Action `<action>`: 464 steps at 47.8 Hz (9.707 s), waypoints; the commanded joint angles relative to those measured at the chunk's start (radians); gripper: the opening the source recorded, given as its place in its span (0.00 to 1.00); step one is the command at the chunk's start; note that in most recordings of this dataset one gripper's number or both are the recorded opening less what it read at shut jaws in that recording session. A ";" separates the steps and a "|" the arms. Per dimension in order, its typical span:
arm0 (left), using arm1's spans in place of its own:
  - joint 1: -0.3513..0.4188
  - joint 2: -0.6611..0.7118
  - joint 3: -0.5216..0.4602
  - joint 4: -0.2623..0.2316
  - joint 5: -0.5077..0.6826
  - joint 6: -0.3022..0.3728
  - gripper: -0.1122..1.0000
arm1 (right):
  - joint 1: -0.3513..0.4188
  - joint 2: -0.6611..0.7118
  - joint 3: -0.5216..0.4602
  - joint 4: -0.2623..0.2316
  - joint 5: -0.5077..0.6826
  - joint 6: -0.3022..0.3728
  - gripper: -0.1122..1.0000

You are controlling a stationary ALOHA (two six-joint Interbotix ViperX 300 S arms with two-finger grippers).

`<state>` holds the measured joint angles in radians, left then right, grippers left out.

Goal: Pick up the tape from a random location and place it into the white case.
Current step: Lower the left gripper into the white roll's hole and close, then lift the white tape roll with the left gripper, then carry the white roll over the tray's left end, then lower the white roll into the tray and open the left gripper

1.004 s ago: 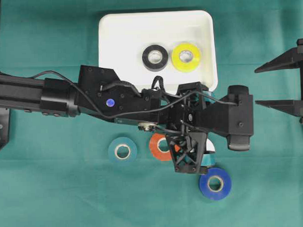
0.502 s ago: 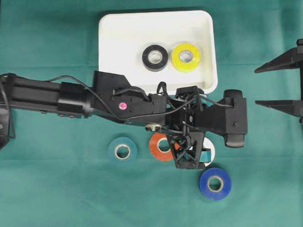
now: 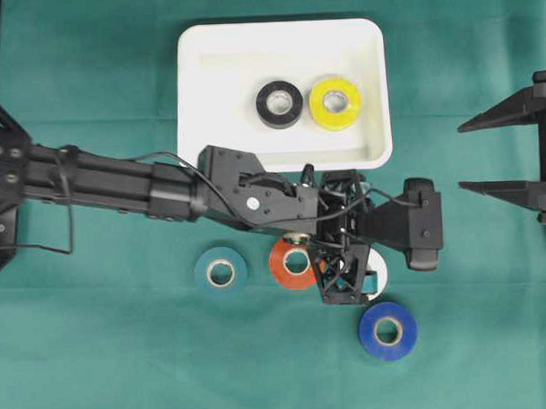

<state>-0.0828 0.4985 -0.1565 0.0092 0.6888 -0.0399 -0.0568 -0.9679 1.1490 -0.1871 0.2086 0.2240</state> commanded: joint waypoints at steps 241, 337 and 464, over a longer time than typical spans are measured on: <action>-0.031 -0.686 0.426 0.015 0.193 -0.035 0.32 | -0.002 0.009 -0.052 -0.017 0.017 -0.002 0.84; 0.480 -0.704 0.465 0.014 0.101 -0.032 0.32 | -0.002 0.009 -0.054 -0.035 0.044 -0.008 0.84; 0.557 -0.393 0.684 0.012 -0.296 -0.025 0.32 | -0.002 0.011 -0.058 -0.041 0.052 -0.006 0.84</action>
<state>0.4709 0.1227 0.5384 0.0215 0.4034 -0.0675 -0.0568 -0.9633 1.1198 -0.2270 0.2654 0.2163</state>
